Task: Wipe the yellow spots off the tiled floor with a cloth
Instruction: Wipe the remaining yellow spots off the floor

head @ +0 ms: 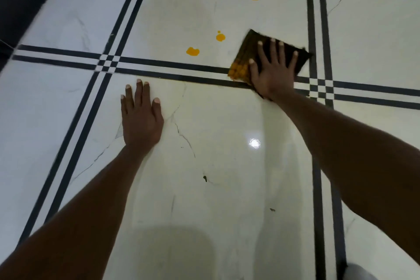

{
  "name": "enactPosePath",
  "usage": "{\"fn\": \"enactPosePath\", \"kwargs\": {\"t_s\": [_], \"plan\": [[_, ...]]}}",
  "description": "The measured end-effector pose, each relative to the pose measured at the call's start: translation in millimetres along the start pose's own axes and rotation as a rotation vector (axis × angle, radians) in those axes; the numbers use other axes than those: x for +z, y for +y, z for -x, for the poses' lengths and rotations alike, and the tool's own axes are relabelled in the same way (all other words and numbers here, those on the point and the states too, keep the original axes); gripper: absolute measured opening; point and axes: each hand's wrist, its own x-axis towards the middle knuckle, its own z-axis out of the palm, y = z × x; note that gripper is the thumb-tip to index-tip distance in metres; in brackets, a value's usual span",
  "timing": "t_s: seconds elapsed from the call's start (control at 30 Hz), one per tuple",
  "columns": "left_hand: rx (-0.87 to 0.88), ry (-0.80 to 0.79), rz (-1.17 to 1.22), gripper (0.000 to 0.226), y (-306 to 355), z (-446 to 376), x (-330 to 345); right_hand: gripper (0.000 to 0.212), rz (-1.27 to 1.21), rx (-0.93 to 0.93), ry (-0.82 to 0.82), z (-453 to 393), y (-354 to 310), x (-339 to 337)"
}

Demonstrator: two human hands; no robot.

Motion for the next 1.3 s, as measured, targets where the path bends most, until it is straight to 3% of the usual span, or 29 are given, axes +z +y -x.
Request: {"fn": "enactPosePath", "kwargs": {"t_s": [0.07, 0.2, 0.4, 0.53, 0.67, 0.83, 0.9, 1.03, 1.17, 1.23, 1.3], "plan": [[-0.009, -0.025, -0.008, 0.062, 0, 1, 1, 0.071, 0.01, -0.106, -0.025, -8, -42, 7], [-0.031, -0.032, -0.004, 0.062, 0, -2, -2, 0.069, 0.033, -0.54, -0.077, 37, -104, 18], [-0.065, -0.074, -0.001, 0.06, 9, 0, -12, 0.065, 0.061, -0.706, -0.199, 111, -5, -8], [-0.073, -0.086, -0.01, 0.059, 10, 0, -11, 0.063, 0.059, -0.474, -0.116, 22, 17, -16], [-0.076, -0.076, 0.028, 0.061, 6, 0, -8, 0.067, 0.045, -0.317, -0.075, -65, -55, -3], [-0.075, -0.058, 0.026, 0.061, 5, -1, -5, 0.066, 0.032, -0.612, -0.101, -33, -143, 14], [-0.063, -0.087, 0.04, 0.061, 4, -4, -11, 0.062, 0.044, -0.728, -0.139, 13, -130, 9], [-0.083, -0.13, 0.103, 0.062, 5, -8, -22, 0.062, 0.072, -0.836, -0.226, 60, -36, -13], [-0.093, -0.011, 0.094, 0.052, -3, -41, -22, 0.059, 0.064, -0.557, -0.065, -35, 7, -18], [-0.091, 0.042, 0.043, 0.051, -14, -58, -10, 0.062, 0.03, -0.368, -0.029, -96, -19, -7], [-0.086, 0.045, 0.014, 0.054, -22, -66, 5, 0.065, 0.018, -0.306, -0.029, -129, -72, 10]]}}
